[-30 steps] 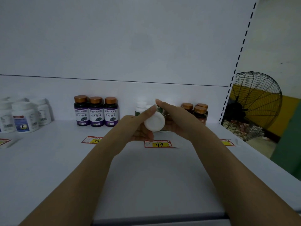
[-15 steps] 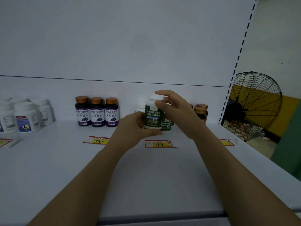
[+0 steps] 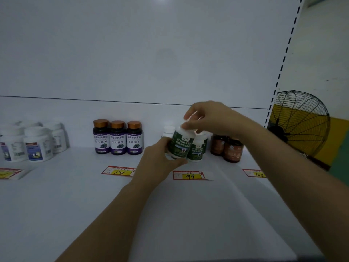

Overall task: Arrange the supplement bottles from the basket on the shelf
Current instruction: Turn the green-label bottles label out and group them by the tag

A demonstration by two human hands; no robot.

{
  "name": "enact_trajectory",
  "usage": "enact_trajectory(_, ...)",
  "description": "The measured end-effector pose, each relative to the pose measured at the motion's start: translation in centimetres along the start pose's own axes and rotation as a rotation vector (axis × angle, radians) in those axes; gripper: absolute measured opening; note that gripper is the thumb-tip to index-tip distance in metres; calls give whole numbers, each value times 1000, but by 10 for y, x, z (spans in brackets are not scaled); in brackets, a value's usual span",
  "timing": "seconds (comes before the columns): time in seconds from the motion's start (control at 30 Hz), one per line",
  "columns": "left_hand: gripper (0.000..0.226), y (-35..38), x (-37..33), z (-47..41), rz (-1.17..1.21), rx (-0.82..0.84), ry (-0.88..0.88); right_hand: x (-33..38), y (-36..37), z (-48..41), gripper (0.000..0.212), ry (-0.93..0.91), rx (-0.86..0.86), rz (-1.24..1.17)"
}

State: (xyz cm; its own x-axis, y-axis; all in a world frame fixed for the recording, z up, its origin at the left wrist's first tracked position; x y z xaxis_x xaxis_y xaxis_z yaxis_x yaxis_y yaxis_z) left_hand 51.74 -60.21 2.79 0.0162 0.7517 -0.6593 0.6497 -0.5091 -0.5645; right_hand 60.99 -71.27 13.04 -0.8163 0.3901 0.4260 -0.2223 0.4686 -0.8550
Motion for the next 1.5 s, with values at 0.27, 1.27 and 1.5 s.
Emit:
enact_trajectory(0.27, 105, 30, 22, 8, -330, 360, -214, 5, -43, -60, 32, 5, -143, 138)
enact_trajectory(1.27, 118, 40, 30, 15, -693, 594, -202, -73, 24, -97, 40, 323, 198, 465)
enact_trajectory(1.5, 118, 39, 32, 15, -668, 571, -203, -76, 28, -98, 35, 403, 200, 222)
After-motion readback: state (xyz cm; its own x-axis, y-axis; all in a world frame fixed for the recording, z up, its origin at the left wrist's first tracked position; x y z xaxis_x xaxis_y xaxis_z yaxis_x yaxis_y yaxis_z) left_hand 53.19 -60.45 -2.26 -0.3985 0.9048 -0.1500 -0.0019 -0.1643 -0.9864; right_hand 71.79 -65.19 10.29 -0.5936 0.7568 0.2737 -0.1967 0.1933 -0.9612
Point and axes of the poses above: each hand's wrist, its own z-axis away from the middle knuckle, its own y-axis out of the palm, x = y × z, the point moved 4 cm from there along -z, towards the middle knuckle, and after that the axes turned 1 degree about -y, right-handed, at the moved point
